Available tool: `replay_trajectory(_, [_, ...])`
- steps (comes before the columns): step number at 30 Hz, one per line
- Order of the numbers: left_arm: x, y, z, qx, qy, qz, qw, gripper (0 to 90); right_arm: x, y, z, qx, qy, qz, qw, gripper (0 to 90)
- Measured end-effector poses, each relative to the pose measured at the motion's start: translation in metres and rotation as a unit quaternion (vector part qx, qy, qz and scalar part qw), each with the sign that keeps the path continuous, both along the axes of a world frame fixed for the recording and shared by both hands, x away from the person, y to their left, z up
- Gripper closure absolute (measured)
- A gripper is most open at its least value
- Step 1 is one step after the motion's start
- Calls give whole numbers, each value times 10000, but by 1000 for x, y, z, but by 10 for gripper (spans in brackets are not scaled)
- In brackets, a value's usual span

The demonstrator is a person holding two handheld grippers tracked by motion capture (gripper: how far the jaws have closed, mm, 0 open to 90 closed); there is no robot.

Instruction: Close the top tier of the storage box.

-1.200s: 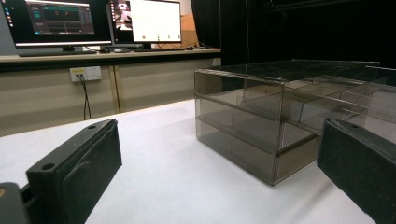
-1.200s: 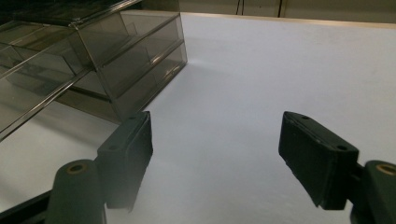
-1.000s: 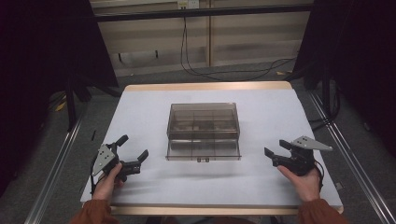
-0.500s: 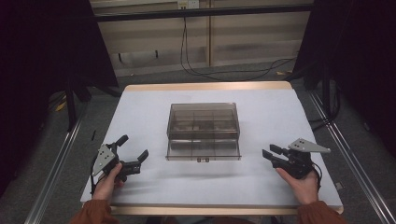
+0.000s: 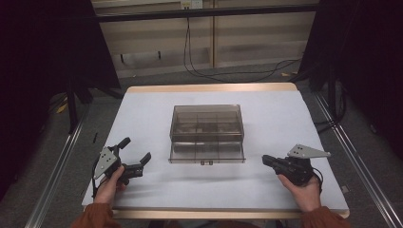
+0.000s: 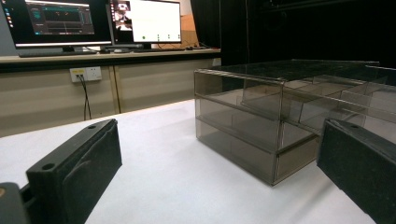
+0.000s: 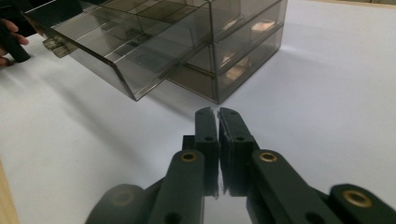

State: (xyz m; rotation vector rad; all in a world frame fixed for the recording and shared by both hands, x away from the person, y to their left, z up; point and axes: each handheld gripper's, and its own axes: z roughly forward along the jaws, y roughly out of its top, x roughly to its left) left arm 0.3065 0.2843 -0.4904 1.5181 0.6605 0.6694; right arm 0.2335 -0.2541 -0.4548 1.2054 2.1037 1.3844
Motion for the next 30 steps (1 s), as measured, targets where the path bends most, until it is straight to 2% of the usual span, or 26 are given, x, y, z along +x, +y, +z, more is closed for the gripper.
replay_trajectory(1, [0,-1,0,-54,-7,8,10000,0,-1,1,0,2,-3,27,10000,897])
replay_trajectory(3, [0,0,0,13,-25,11,10000,0,-2,3,1,2,-23,59,10000,900])
replay_trajectory(4, [0,-1,0,-53,0,19,10000,0,-3,4,2,8,-28,97,9999,900])
replay_trajectory(6, [0,-1,0,-51,-4,12,10000,0,-3,5,2,2,-31,132,9999,900])
replay_trajectory(7, [0,0,0,24,-23,11,10000,0,-4,7,2,-8,-12,195,9998,900])
replay_trajectory(10, [0,-1,0,-49,-4,20,10000,0,-5,10,2,-29,-23,277,9996,900])
replay_trajectory(11, [0,0,0,8,-10,9,10000,0,-6,11,2,-34,-34,300,9995,900])
replay_trajectory(17, [0,0,0,-1,-30,23,10000,0,-8,20,2,-34,53,496,9987,900])
replay_trajectory(18, [0,0,0,24,-24,8,10000,0,-8,22,2,-42,73,547,9985,900])
replay_trajectory(20, [0,-1,0,-53,-4,19,10000,0,-9,25,2,-52,78,632,9980,900])
replay_trajectory(21, [0,0,0,13,-32,8,10000,0,-9,26,2,-61,88,668,9977,900])
replay_trajectory(30, [0,0,0,-29,-23,9,10000,0,-13,35,3,-110,115,913,9957,900])
